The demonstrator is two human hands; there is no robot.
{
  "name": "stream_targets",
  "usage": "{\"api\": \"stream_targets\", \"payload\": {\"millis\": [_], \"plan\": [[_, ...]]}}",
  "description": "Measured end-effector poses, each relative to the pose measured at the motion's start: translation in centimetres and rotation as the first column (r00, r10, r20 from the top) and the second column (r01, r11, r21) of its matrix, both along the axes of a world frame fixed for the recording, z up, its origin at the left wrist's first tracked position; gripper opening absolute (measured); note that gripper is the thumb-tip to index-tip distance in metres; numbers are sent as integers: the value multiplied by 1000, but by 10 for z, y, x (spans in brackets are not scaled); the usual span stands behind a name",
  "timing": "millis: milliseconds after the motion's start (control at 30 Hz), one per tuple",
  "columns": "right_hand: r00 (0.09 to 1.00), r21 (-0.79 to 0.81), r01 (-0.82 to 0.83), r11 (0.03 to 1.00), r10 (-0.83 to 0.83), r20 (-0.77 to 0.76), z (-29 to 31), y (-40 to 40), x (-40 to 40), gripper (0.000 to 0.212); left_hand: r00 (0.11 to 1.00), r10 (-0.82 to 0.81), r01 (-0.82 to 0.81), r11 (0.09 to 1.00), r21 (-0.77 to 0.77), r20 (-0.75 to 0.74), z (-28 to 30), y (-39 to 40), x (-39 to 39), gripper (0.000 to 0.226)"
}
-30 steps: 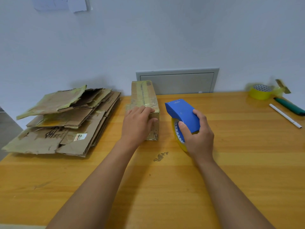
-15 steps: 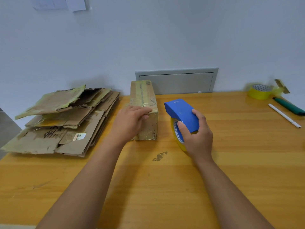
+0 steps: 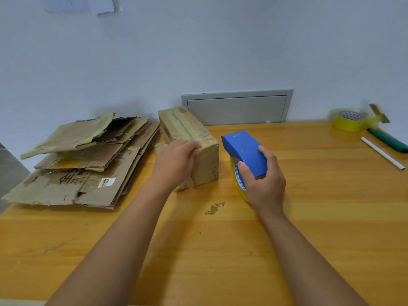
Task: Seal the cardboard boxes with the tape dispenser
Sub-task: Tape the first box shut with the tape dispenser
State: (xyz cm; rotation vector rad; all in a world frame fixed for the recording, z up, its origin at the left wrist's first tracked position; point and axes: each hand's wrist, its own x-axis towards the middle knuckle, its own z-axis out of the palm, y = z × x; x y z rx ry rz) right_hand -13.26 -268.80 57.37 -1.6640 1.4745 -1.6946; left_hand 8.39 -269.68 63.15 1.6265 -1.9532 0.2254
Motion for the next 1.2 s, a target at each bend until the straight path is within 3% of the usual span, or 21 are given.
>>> {"api": "stream_targets", "payload": {"millis": [167,267,367,500,733,1033,1200], "plan": [[1000,-8,-4,1000,4,-1,0,1,-1,61,997,-75,75,996,53,-3,1,-3,7,27],[1000,-8,-8,1000,8,-9,0,1,-1,58,1000,-20,20,1000,8,-24,-1,-2,5,25],[1000,-1,-4,1000,4,0,1,1,-1,59,990,45,-42,999,26,-132,-3,-3,-4,30],[1000,-15,-3,1000,3,-8,2,2,-1,60,956,-32,77,986,146,-291,0,-4,13,36],[1000,-21,-3,1000,3,-23,1,1,-1,59,955,-27,60,993,101,-296,-6,-3,15,26],[998,-4,40,999,-41,-51,-3,1,2,63,972,4,-24,996,-85,-233,-13,-9,-7,23],[992,-9,128,992,-127,4,-1,-3,-5,65,977,19,-49,990,-135,-213,-19,-17,-39,35]]}}
